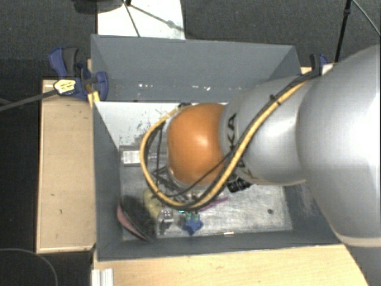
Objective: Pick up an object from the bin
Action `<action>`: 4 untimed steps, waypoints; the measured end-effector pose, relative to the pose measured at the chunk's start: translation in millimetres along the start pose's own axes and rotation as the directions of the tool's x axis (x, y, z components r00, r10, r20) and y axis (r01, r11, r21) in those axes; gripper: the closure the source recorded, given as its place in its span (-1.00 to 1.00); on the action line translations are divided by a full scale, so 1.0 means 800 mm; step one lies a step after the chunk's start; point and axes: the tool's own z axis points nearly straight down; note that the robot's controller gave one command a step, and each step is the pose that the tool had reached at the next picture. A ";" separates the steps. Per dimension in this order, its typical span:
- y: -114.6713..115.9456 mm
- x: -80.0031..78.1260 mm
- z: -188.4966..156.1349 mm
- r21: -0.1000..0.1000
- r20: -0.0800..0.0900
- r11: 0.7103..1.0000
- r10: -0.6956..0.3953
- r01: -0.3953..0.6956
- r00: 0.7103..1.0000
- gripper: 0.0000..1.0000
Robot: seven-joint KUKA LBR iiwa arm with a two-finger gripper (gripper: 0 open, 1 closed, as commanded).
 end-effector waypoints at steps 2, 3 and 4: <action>-0.044 -0.041 0.057 -0.003 0.009 0.999 0.043 -0.043 0.999 -1.00; -0.048 -0.040 0.058 -0.002 0.007 0.999 0.052 -0.052 0.999 1.00; -0.039 -0.058 -0.055 -0.006 0.016 0.996 0.094 -0.094 0.995 1.00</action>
Offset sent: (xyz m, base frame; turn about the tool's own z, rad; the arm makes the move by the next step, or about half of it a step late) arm 0.0195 -0.0824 -0.0585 0.1047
